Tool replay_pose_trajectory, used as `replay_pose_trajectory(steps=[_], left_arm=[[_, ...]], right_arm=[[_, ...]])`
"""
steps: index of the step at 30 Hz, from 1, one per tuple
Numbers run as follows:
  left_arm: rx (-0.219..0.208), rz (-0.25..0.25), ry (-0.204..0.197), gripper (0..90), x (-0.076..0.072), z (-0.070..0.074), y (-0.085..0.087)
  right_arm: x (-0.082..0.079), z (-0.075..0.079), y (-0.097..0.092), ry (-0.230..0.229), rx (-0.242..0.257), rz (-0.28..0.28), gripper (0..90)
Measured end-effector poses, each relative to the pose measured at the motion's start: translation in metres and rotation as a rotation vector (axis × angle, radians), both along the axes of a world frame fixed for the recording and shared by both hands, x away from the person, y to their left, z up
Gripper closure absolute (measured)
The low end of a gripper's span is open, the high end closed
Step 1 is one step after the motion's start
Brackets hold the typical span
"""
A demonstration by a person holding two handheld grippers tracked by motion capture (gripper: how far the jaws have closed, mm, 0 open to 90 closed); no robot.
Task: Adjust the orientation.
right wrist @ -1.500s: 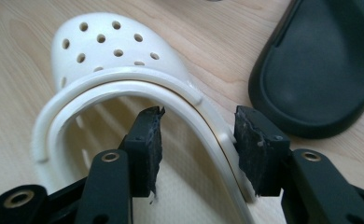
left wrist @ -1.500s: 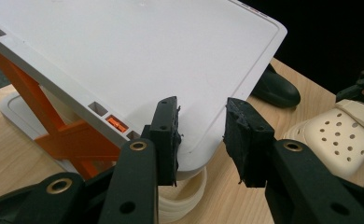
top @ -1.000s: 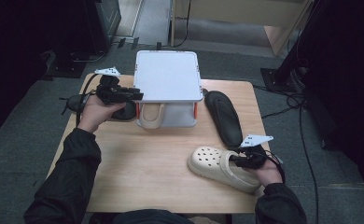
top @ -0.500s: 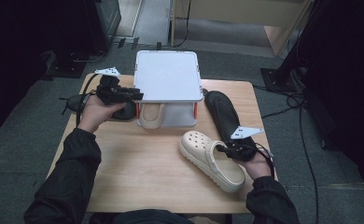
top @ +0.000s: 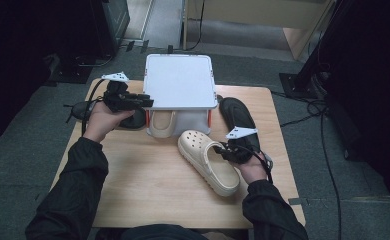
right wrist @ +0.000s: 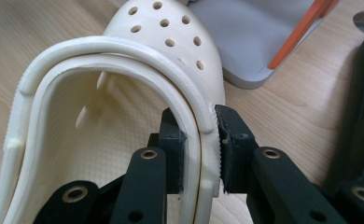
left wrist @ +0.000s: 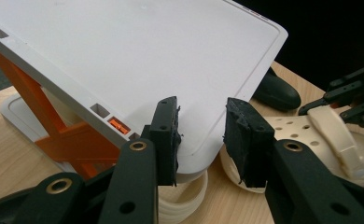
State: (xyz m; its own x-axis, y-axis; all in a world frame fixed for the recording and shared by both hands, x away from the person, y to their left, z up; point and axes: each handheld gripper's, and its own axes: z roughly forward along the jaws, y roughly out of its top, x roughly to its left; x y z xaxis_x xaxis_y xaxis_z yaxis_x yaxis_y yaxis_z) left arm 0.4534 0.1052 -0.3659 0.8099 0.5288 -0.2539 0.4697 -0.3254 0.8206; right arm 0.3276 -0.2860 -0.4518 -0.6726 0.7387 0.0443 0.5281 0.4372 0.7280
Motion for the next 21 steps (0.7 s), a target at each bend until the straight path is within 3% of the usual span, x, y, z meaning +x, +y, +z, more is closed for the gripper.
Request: replay_pose_trajectory(steps=[2, 6, 11, 17, 21], left_arm=[[0.000, 0.000, 0.000, 65.1, 0.000, 0.000, 0.000], [-0.001, 0.000, -0.001, 65.2, 0.000, 0.000, 0.000], [-0.004, -0.001, -0.001, 65.1, 0.000, 0.000, 0.000], [-0.006, -0.002, -0.001, 65.2, 0.000, -0.001, 0.000], [-0.004, 0.001, -0.003, 65.1, 0.000, -0.001, 0.000]], right_arm=[[0.001, -0.006, 0.007, 0.022, -0.005, -0.002, 72.4], [-0.002, -0.006, 0.009, 0.008, -0.029, 0.001, 71.2], [-0.006, -0.011, -0.006, 0.090, 0.048, -0.010, 60.8], [-0.022, 0.001, -0.028, 0.035, 0.095, 0.003, 65.8], [-0.029, 0.001, -0.046, 0.020, 0.112, -0.025, 71.7]])
